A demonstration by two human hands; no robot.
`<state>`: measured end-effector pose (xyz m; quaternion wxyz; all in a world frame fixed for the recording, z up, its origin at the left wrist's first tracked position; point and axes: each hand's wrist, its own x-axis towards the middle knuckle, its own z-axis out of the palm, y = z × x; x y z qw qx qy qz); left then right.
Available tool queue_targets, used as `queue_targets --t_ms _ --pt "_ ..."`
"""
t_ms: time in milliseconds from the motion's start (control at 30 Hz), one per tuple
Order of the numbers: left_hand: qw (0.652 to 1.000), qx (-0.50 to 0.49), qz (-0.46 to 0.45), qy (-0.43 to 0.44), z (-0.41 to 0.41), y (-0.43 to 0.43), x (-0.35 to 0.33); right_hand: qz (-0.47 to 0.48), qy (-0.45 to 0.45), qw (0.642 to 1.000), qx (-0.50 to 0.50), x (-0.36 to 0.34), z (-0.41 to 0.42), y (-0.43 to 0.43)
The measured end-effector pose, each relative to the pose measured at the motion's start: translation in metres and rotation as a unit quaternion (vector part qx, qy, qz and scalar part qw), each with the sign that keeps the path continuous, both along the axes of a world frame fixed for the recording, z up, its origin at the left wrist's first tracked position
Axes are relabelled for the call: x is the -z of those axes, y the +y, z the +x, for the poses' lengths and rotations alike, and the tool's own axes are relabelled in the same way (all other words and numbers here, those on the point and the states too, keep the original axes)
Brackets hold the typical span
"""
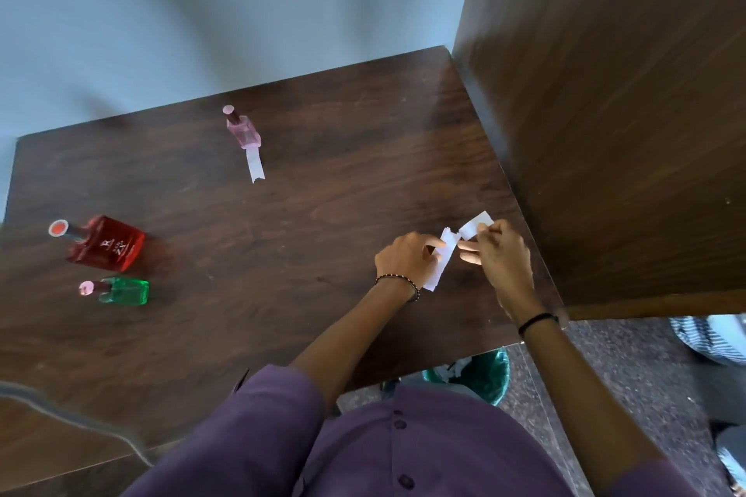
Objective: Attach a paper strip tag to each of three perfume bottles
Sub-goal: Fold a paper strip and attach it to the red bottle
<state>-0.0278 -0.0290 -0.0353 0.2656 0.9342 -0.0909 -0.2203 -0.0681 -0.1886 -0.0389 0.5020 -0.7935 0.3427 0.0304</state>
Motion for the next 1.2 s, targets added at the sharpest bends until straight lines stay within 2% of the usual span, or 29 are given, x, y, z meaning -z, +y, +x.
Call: queue_targets --t_ms 133,200,233,300,367,500,833,1033,1200 --pt "0.998 -0.029 -0.043 0.047 0.003 0.007 -0.006 -0.101 -0.054 0.993 -0.035 -0.029 -0.008 0.024" --pt "0.981 -0.098 -0.139 0.088 0.002 0.016 -0.007 -0.109 -0.092 0.988 -0.064 -0.032 -0.010 0.032" --pt "0.957 -0.154 -0.214 0.120 0.001 0.019 -0.010 -0.100 -0.116 0.984 -0.088 -0.034 -0.010 0.038" --pt "0.886 -0.266 -0.325 0.195 0.002 0.030 -0.018 -0.097 -0.157 0.970 -0.161 -0.032 -0.011 0.052" --pt "0.845 -0.323 -0.360 0.229 0.006 0.045 -0.026 -0.101 -0.180 0.953 -0.224 -0.030 -0.009 0.065" --pt "0.840 -0.343 -0.369 0.203 0.005 0.084 -0.020 -0.104 -0.186 0.931 -0.298 -0.024 0.005 0.093" --pt "0.816 -0.473 -0.319 0.097 0.003 0.196 0.012 -0.044 -0.160 0.891 -0.422 -0.016 0.058 0.196" --pt "0.777 -0.529 -0.340 0.043 0.011 0.261 0.012 -0.013 -0.153 0.857 -0.492 -0.019 0.108 0.288" --pt "0.771 -0.548 -0.323 -0.002 0.014 0.289 0.011 0.021 -0.120 0.830 -0.545 -0.026 0.151 0.372"
